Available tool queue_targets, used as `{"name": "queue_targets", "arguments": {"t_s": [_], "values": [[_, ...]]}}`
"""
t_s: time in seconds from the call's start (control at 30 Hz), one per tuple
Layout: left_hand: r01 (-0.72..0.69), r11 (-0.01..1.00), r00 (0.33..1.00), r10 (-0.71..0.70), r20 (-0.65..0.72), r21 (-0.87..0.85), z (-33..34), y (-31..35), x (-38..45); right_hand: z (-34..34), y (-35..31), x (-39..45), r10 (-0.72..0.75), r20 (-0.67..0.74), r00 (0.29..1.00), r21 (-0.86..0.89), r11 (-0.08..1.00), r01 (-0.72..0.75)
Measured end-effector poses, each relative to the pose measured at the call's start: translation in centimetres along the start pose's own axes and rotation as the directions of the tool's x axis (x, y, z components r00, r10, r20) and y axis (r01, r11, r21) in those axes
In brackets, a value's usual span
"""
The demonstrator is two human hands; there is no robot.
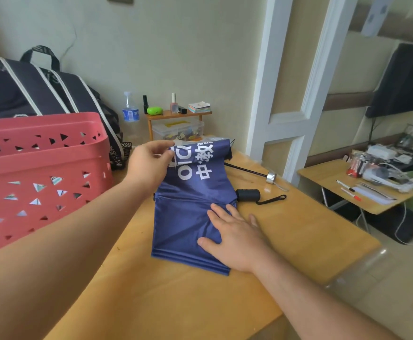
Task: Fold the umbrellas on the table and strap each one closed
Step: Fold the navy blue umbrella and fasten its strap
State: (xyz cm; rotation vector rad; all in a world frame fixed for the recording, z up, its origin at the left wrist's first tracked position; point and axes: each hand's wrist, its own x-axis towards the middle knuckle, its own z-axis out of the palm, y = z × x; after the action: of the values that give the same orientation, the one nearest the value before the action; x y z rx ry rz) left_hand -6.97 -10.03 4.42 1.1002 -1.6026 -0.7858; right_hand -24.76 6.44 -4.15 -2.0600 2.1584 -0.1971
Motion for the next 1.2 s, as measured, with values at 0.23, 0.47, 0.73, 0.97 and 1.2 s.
{"name": "queue_targets", "arguments": {"t_s": [0.23,0.47,0.73,0.97,1.2], "values": [[-0.093,0.98,0.989,0.072,-0.128,-0.174,-1.3,-3.2,-6.8,1.0,0.3,-0.8,-0.086,-0.515,0.853,0.072,0.987,0.143],[-0.157,0.982,0.981,0.143,-0.131,-0.101,-1.9,-5.2,-8.4,-0.7,0.4,-0.5,0.16,-0.625,0.764,0.374,0.92,0.113],[-0.205,0.979,0.978,0.205,0.031,-0.013,-2.1,-5.7,-9.3,-5.2,-1.7,1.8,0.082,-0.547,0.833,0.412,0.893,0.182],[-0.25,0.958,0.968,0.243,0.069,0.138,-2.3,-5.4,-8.1,-9.2,-1.7,3.1,0.147,-0.554,0.819,0.625,0.724,0.293],[-0.294,0.956,0.956,0.294,0.006,0.009,-1.8,-4.1,-7.5,-10.0,-1.4,2.3,0.152,-0.585,0.797,0.608,0.732,0.307]]}}
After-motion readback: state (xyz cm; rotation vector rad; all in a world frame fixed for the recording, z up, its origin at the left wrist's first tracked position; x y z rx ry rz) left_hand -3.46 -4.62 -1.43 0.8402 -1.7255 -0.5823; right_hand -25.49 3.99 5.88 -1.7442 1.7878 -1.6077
